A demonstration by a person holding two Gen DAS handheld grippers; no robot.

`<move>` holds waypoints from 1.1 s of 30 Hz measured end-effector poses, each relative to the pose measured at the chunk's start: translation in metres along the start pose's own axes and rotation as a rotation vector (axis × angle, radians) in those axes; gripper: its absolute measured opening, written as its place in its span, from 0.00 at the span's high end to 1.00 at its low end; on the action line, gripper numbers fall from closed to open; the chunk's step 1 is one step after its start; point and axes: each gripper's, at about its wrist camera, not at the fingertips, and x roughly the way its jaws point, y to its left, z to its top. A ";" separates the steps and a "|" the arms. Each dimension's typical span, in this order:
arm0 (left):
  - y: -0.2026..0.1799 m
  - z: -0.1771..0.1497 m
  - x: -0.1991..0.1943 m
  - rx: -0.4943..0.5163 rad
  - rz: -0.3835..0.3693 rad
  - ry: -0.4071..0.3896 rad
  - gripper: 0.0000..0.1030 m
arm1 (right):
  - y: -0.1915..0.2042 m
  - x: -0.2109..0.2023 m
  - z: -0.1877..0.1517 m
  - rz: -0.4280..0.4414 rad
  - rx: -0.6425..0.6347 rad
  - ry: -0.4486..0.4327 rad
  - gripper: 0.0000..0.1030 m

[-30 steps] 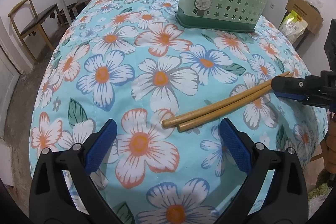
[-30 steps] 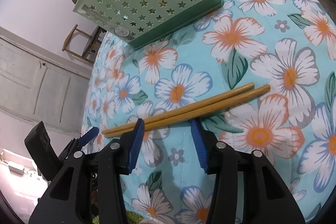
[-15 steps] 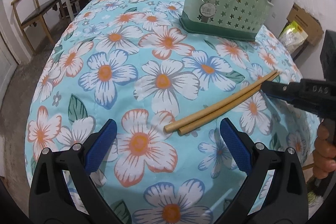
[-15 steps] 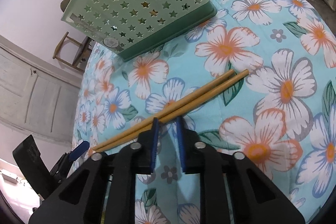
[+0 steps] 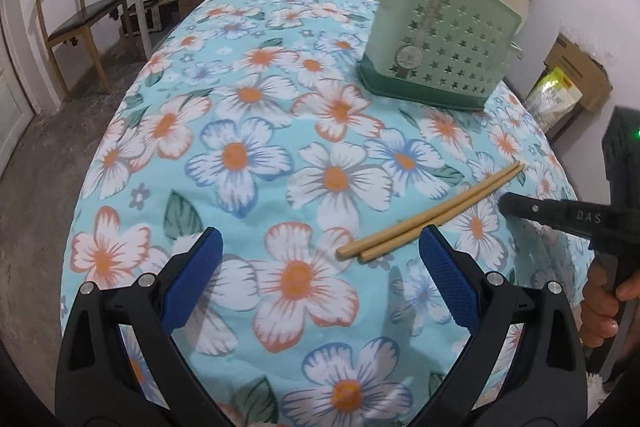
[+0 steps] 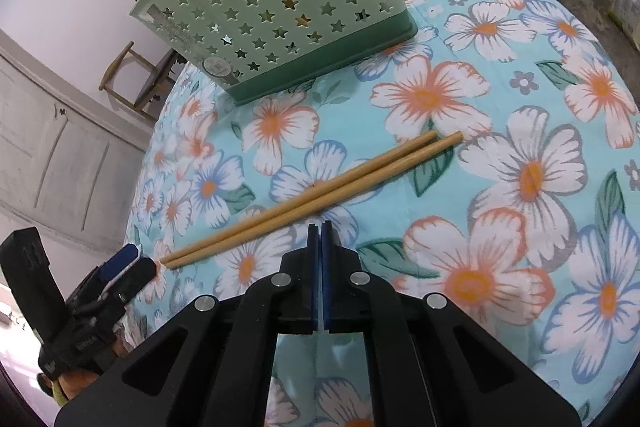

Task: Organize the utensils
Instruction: 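Close the right gripper on the two loose wooden chopsticks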

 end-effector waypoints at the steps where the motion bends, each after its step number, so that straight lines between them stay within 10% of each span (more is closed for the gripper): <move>1: 0.003 0.000 0.001 -0.009 0.000 0.007 0.08 | -0.003 -0.002 0.000 -0.002 0.002 0.001 0.99; 19: 0.010 -0.004 0.018 0.065 0.096 0.031 0.08 | -0.013 0.018 0.020 0.123 0.181 0.041 0.90; 33: -0.011 -0.012 0.024 0.185 0.137 0.076 0.08 | 0.021 0.031 0.028 0.111 0.091 0.061 0.87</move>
